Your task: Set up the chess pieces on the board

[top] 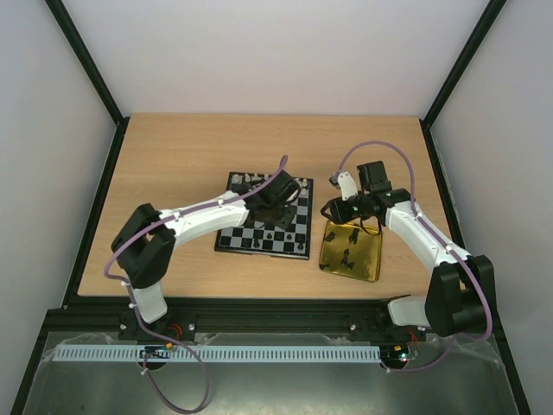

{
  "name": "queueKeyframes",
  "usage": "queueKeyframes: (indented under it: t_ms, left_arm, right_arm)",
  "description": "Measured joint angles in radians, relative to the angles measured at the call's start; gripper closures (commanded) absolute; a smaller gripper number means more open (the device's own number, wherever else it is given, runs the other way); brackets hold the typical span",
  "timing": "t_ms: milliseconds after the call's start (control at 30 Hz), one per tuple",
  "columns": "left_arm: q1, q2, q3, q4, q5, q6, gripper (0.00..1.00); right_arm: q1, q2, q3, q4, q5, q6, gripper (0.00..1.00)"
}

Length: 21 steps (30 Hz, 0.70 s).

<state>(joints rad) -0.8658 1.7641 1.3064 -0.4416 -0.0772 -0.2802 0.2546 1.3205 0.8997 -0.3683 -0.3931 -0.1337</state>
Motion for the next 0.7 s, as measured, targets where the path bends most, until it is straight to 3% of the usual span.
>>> queueKeyframes:
  t_ms: [700]
  left_arm:
    - [0.004, 0.198, 0.087, -0.076, -0.054, -0.028, 0.72]
  right_arm:
    - [0.0, 0.004, 0.0, 0.008, -0.006, -0.019, 0.59]
